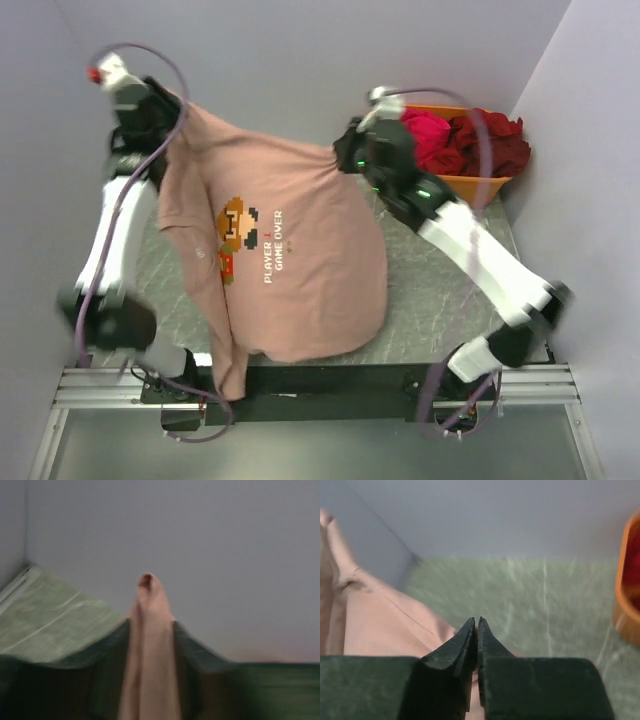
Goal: Fold and stack the t-shirts
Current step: Flatten the tshirt out
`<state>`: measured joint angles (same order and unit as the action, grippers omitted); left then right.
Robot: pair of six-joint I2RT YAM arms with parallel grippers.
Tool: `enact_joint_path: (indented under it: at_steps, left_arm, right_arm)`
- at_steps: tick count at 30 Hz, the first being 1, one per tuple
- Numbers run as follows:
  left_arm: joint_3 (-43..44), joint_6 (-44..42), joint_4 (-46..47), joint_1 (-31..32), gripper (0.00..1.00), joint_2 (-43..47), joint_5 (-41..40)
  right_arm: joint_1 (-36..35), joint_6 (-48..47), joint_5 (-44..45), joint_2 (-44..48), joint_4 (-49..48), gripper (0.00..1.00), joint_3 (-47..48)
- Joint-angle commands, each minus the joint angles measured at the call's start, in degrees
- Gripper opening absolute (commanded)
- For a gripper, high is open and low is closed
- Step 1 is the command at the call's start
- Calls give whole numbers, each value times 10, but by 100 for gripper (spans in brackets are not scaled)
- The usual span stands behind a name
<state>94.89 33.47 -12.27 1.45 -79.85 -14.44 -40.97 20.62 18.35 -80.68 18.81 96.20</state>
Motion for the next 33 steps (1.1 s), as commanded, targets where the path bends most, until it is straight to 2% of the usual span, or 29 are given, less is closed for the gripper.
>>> enact_joint_path:
  at_steps: [1, 2, 4, 5, 7, 8, 10, 11, 12, 15, 19, 24, 26, 30, 33]
  left_arm:
    - [19, -55, -3, -27, 53, -135, 1]
    - [36, -55, -16, -29, 79, -164, 2]
    - [111, -52, -91, -34, 98, -242, 7]
    - [131, -48, -113, -34, 99, -259, 8]
    - [132, -43, -129, -34, 99, -268, 7]
    - [116, -41, -123, -33, 99, -261, 6]
    - [48, -30, -103, -34, 100, -220, 12]
    - [23, -26, -96, -34, 99, -203, 21]
    - [-4, -16, -92, -34, 99, -184, 29]
    - [-113, 17, -93, -33, 99, -111, 47]
    - [-284, 55, -68, -33, 99, -15, 87]
    - [-407, 90, -29, -29, 100, 23, 129]
    - [-422, 87, -19, -29, 99, 15, 129]
    - [-399, 85, -62, -30, 99, -49, 86]
    - [-395, 70, -44, -29, 99, -79, 93]
  right_arm:
    - [37, 35, -60, -93, -32, 16, -33]
    - [41, 31, -83, -147, -32, 31, -22]
    - [46, 21, -76, -205, 22, 41, 54]
    - [47, 15, -66, -254, 47, 49, 84]
    - [48, 9, -42, -286, 96, 55, 137]
    - [47, 8, -41, -290, 99, 67, 137]
    - [47, 15, -57, -278, 77, 70, 90]
    - [47, 20, -64, -253, 65, 83, 67]
    - [47, 27, -71, -239, 55, 86, 14]
    - [47, 46, -92, -190, 26, 87, -88]
    - [45, 72, -164, -148, 3, 87, -189]
    - [44, 95, -182, -123, -17, 87, -292]
    - [44, 92, -181, -133, -24, 87, -305]
    - [55, 89, -169, -179, -1, 87, -281]
    - [75, 93, -168, -219, 0, 86, -257]
